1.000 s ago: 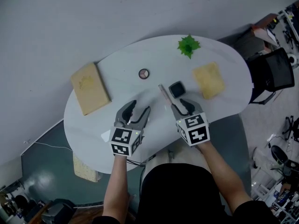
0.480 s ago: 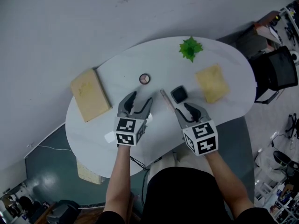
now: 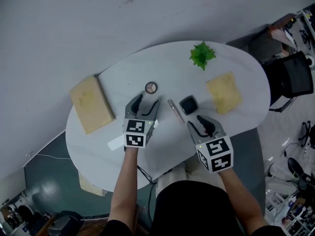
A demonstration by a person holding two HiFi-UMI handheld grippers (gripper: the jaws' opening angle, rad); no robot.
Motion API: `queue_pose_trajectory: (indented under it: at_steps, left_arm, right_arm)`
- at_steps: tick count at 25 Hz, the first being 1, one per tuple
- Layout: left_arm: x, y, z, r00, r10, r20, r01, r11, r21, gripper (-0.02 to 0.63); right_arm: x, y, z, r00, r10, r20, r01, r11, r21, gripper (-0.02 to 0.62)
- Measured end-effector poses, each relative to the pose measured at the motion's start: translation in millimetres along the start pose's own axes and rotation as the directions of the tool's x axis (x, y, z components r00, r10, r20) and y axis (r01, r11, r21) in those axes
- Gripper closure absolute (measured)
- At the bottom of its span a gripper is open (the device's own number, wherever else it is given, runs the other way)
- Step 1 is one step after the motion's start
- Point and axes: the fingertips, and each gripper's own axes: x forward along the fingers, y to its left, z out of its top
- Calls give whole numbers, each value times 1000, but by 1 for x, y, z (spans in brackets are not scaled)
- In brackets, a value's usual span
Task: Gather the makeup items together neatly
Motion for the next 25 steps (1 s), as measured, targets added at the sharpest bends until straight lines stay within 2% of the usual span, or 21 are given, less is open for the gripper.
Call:
queue_pose_trajectory:
  at_steps: [7,19,25]
  left_arm:
    - [21,12,-3,1000,17,-14,-17,1000,1,338]
    - [46,16,-2,998,22,-58,-19,998,60,339]
    - [48,19,-2,997,36,-71,-32,998,60,364]
  right_arm:
    - [3,-1,-2,1000,-2,-13,2,1000,13,445]
    - [2,-4,-1,1000,-10,-21,11,1000,16,445]
    - [2,-7,-3,1000,-16,-22,16,1000,22,445]
